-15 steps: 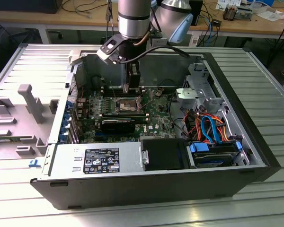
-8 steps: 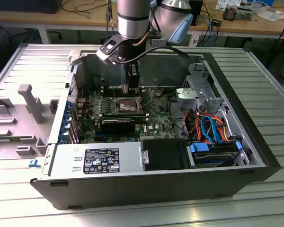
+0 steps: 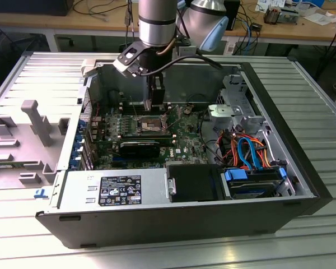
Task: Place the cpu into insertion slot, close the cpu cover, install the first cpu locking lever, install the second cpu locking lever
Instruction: 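Place the cpu into insertion slot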
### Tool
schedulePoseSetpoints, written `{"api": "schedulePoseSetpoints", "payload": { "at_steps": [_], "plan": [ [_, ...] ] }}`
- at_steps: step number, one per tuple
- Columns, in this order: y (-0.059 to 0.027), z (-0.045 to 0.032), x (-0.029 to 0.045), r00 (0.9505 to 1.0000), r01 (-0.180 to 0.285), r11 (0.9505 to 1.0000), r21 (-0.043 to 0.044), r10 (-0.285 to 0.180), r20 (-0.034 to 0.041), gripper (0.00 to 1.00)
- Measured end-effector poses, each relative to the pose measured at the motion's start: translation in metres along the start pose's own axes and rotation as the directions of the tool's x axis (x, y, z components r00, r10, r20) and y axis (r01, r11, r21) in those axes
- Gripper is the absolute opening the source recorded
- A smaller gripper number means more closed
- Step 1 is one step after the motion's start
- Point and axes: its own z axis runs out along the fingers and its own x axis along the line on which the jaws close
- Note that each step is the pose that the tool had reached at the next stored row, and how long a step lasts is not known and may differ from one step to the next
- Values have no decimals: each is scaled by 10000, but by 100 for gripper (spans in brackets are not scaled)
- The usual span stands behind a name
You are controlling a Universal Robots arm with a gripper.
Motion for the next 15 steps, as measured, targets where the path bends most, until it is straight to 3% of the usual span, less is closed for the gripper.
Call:
{"api": "schedulePoseSetpoints", "payload": {
  "at_steps": [6,8,15],
  "plan": [
    [-32,27,4,10000,-1,10000,0,1,0,54],
    [-83,101,14,10000,-1,10000,0,1,0,54],
    [-84,104,14,10000,-1,10000,0,1,1,54]
  ]
}}
